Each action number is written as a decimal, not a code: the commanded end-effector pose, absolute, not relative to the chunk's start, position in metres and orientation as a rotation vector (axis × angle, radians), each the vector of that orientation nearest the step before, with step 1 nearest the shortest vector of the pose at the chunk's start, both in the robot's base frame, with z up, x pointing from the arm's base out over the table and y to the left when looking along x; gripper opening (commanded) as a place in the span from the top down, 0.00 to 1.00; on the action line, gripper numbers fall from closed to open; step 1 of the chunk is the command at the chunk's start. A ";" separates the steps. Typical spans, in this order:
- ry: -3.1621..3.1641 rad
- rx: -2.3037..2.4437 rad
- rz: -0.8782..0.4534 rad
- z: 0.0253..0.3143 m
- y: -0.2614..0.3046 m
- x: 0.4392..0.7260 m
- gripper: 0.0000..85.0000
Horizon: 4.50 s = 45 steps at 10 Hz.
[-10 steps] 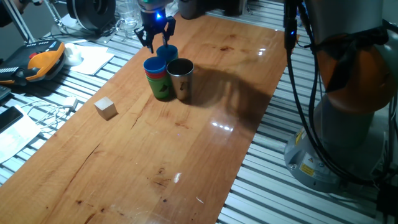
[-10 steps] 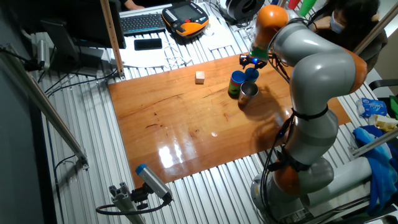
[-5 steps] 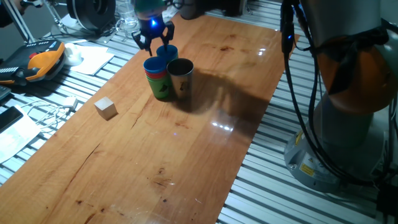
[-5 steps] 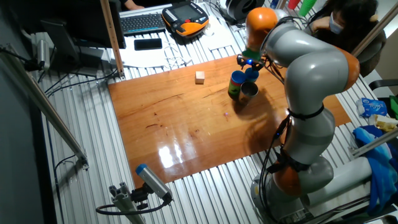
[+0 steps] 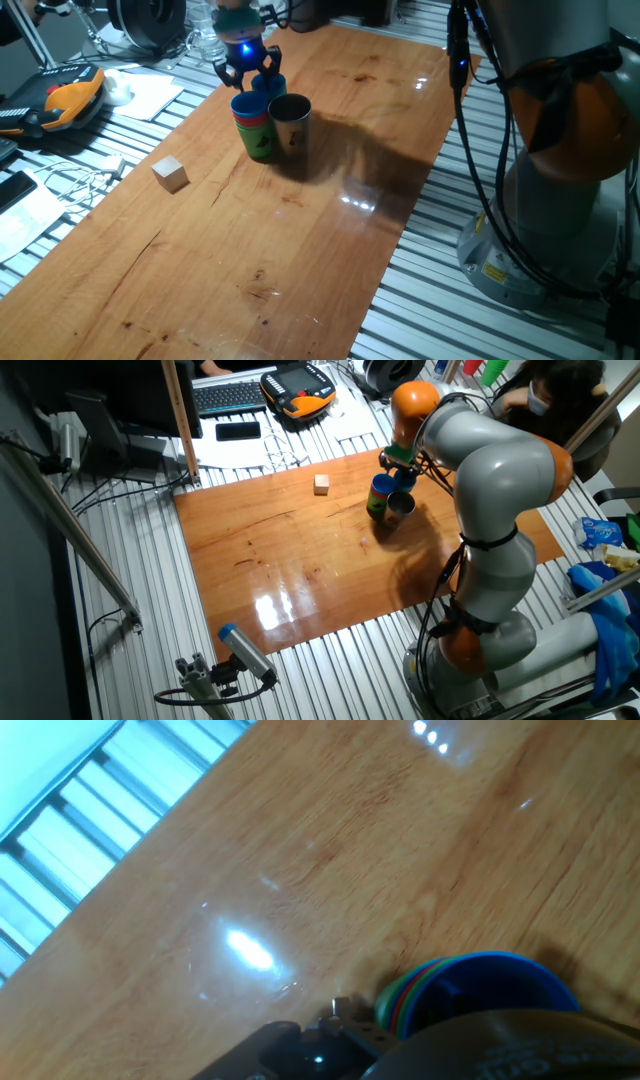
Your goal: Stack the cups
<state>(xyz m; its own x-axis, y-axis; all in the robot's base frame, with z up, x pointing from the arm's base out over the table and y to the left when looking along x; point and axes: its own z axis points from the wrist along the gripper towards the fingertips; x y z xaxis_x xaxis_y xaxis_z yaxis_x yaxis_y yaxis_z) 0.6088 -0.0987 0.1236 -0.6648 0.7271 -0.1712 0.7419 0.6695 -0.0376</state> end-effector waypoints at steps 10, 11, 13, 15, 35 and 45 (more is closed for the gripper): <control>2.786 1.079 -0.161 0.101 -0.103 0.604 1.00; 2.804 1.045 -0.156 0.103 -0.103 0.604 1.00; 2.836 1.015 -0.158 0.112 -0.104 0.607 1.00; 2.874 0.987 -0.150 0.129 -0.104 0.611 1.00; 3.289 0.557 0.200 0.245 -0.080 0.549 1.00; 3.200 0.580 0.048 0.219 -0.045 0.529 1.00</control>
